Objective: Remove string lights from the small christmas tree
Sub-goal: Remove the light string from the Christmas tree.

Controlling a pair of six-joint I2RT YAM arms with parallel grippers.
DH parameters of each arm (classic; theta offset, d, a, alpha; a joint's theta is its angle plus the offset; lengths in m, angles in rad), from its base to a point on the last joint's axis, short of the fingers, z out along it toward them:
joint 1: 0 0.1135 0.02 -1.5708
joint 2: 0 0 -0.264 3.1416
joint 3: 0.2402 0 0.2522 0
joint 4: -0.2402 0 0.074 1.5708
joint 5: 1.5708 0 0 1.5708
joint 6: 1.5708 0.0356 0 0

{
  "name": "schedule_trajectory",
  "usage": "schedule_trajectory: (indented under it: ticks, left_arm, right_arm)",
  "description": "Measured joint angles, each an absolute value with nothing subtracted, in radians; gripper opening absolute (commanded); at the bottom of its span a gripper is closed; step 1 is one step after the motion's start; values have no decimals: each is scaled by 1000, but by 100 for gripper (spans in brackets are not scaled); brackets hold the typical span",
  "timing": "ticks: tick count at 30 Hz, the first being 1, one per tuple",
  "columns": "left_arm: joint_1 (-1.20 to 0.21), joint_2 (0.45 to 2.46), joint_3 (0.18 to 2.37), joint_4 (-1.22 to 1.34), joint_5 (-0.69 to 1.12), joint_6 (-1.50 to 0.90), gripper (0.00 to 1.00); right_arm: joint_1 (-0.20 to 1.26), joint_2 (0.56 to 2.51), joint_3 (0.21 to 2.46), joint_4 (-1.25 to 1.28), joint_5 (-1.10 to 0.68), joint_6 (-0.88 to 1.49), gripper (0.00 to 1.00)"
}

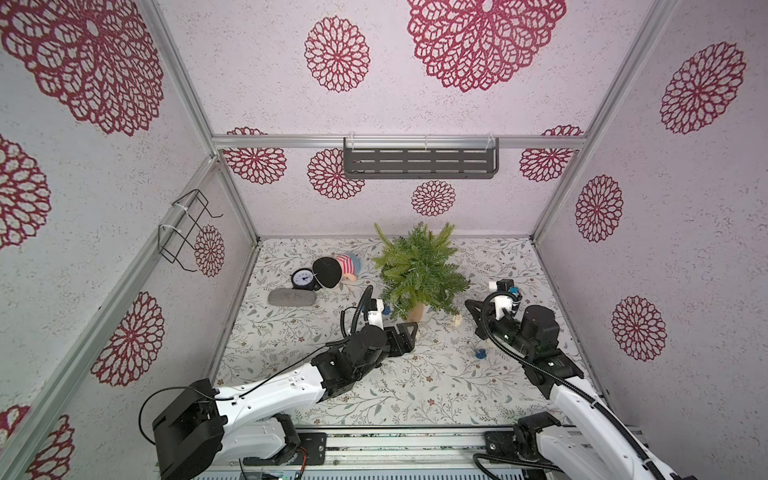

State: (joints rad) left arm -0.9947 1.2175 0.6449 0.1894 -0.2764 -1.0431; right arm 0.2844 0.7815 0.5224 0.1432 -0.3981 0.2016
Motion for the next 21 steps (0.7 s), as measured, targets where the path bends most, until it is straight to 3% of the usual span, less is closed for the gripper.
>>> schedule_trajectory:
  ticks: [13, 21]
  left_arm:
    - [-982, 1322, 648, 359, -258, -1146, 80]
    - [-978, 1410, 679, 425, -287, -1182, 69]
  right_arm:
    - [367, 796, 721, -63, -559, 122, 0]
    - [387, 701, 731, -144, -609, 99, 0]
